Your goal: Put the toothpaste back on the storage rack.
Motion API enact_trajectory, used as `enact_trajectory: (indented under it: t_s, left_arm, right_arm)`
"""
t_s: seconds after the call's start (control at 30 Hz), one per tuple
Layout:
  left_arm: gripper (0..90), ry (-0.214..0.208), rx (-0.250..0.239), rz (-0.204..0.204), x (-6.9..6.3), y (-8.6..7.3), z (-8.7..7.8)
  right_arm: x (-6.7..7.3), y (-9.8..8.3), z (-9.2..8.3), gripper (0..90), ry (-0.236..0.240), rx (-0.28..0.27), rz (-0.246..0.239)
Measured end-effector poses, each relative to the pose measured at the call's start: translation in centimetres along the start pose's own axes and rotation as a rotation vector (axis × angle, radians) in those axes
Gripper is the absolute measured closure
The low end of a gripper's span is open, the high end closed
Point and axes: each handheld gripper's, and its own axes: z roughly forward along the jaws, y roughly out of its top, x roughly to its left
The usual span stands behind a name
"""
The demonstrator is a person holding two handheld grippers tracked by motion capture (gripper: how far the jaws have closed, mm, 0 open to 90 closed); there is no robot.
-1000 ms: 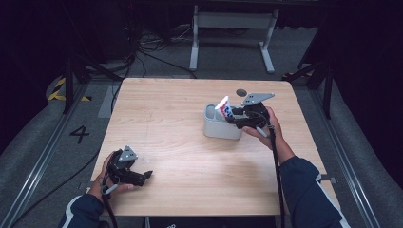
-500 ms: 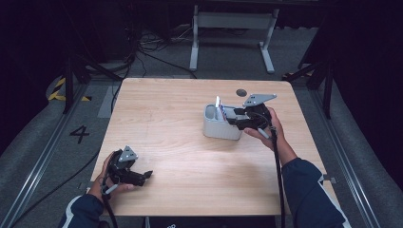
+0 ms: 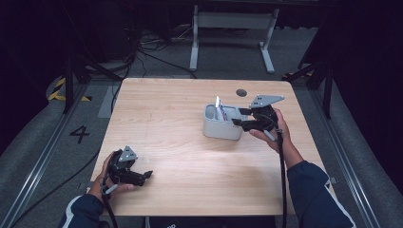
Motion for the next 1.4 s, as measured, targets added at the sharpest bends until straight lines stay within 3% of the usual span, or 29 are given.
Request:
enact_trajectory:
  t_s: [0.7,1.4]
  left_arm:
    - [1.9,0.0,0.0,0.0,0.0,0.0,0.0]
    - [1.9,0.0,0.0,0.0,0.0,0.0,0.0]
  right_arm:
    - [0.1,-1.3,-3.1,43.0,-0.055,0.035,-0.045]
    - [0.4,-4.4,-4.9,41.6,-0.093,0.107,-0.08]
